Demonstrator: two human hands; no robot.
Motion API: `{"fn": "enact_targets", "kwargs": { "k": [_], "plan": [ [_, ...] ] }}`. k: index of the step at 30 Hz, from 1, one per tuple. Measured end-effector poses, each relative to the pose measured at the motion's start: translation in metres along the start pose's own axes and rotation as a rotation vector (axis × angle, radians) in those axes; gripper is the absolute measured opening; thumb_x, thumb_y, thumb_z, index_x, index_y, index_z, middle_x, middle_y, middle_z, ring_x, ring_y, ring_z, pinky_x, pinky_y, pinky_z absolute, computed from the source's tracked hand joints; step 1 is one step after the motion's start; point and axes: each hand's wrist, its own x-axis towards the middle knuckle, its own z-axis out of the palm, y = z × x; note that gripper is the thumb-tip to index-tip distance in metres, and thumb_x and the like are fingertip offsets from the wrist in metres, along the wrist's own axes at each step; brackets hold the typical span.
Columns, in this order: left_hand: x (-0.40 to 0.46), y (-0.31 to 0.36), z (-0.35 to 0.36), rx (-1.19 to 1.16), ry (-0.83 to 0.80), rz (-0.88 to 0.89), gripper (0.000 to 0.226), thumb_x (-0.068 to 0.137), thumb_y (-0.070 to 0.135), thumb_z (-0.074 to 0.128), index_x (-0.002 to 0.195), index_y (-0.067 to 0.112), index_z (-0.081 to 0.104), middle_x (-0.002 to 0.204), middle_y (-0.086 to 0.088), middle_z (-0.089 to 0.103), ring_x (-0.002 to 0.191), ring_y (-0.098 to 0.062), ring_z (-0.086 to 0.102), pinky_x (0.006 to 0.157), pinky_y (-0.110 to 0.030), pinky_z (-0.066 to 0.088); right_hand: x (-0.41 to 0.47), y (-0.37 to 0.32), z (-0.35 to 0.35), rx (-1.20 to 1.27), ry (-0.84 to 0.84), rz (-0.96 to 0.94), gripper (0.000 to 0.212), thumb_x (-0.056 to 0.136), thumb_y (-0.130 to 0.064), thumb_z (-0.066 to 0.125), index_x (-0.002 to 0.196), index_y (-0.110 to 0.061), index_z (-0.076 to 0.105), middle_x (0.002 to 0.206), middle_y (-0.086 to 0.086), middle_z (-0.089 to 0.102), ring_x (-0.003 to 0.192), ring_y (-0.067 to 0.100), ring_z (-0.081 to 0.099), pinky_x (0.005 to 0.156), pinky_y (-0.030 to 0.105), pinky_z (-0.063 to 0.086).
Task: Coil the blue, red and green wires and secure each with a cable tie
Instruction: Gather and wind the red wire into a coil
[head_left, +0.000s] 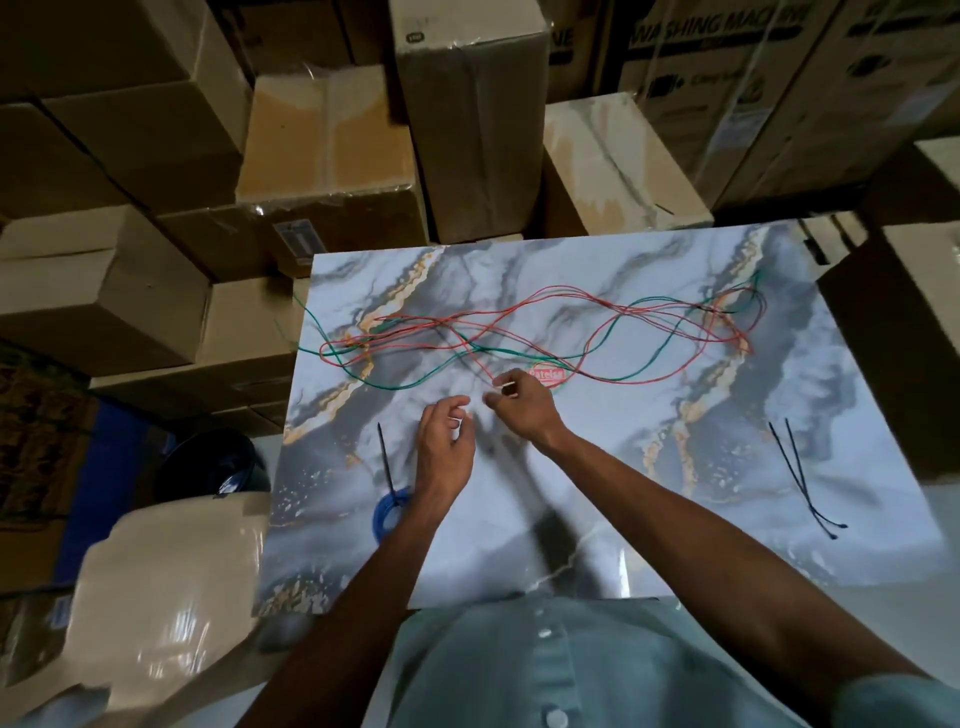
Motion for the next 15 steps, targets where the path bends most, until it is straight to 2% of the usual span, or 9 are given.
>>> {"fn": "enact_targets", "kwargs": {
  "k": [3,5,7,8,10,11,13,15],
  "plan": [
    [0.017,0.007,0.014,-0.004,0.01,-0.045,0.023,0.096,0.006,0.057,0.115,0.014,0.065,0.116,-0.006,0.058,0.092,0.0,0.058,0.075,0.0,0.042,0.03,-0.006,-0.003,-0.286,-0.052,-0.18,0.053,0.086,-0.028,0.077,0.133,-0.008,0.061,0.13,0.014,0.066,0.122,0.032,0.06,0.105,0.037,0.037],
    [0.028,0.012,0.021,-0.004,0.019,-0.07,0.025,0.095,0.004,0.056,0.117,0.013,0.064,0.116,-0.009,0.058,0.091,-0.004,0.058,0.075,-0.001,0.042,0.045,-0.004,-0.001,-0.448,-0.128,-0.237,0.058,0.088,-0.029,0.072,0.14,-0.012,0.055,0.133,0.012,0.066,0.128,0.033,0.056,0.108,0.038,0.03],
    [0.04,0.012,0.029,-0.033,0.026,-0.134,0.027,0.094,0.01,0.056,0.119,0.017,0.062,0.114,-0.009,0.061,0.096,-0.016,0.061,0.082,-0.011,0.048,0.052,0.001,0.001,-0.447,-0.192,-0.201,0.05,0.09,-0.031,0.068,0.137,-0.02,0.056,0.124,0.008,0.071,0.122,0.035,0.061,0.107,0.042,0.04],
    [0.046,0.012,0.031,-0.072,0.037,-0.186,0.029,0.091,0.018,0.057,0.12,0.021,0.06,0.11,-0.006,0.063,0.098,-0.021,0.062,0.087,-0.023,0.052,0.051,0.001,-0.001,-0.405,-0.221,-0.182,0.04,0.092,-0.03,0.066,0.131,-0.022,0.06,0.116,0.006,0.074,0.115,0.034,0.064,0.102,0.043,0.046],
    [0.057,0.009,0.036,-0.19,0.072,-0.319,0.044,0.083,0.036,0.055,0.126,0.025,0.056,0.098,0.002,0.065,0.097,-0.025,0.065,0.091,-0.045,0.055,0.043,0.001,-0.007,-0.278,-0.267,-0.192,0.019,0.095,-0.024,0.063,0.113,-0.021,0.07,0.096,0.005,0.077,0.094,0.028,0.07,0.087,0.038,0.053],
    [0.063,0.008,0.038,-0.239,0.092,-0.382,0.052,0.081,0.041,0.055,0.131,0.025,0.053,0.095,0.004,0.065,0.096,-0.026,0.065,0.09,-0.05,0.056,0.037,0.003,-0.011,-0.209,-0.293,-0.208,0.015,0.093,-0.021,0.062,0.103,-0.021,0.073,0.087,0.005,0.077,0.083,0.022,0.07,0.081,0.033,0.052],
    [0.072,0.012,0.039,-0.313,0.118,-0.475,0.055,0.085,0.037,0.059,0.138,0.023,0.049,0.095,0.004,0.062,0.091,-0.029,0.065,0.082,-0.046,0.058,0.02,0.003,-0.02,-0.129,-0.401,-0.233,0.019,0.08,-0.028,0.061,0.09,-0.025,0.077,0.082,0.004,0.077,0.074,0.014,0.067,0.076,0.028,0.052],
    [0.077,0.02,0.039,-0.439,0.134,-0.569,0.047,0.093,0.014,0.059,0.138,0.016,0.046,0.093,-0.002,0.06,0.076,-0.021,0.06,0.064,-0.033,0.053,0.008,0.005,-0.032,-0.176,-0.562,-0.24,0.024,0.077,-0.032,0.062,0.09,-0.025,0.08,0.081,-0.005,0.077,0.075,0.005,0.066,0.075,0.023,0.053]
  ]
}}
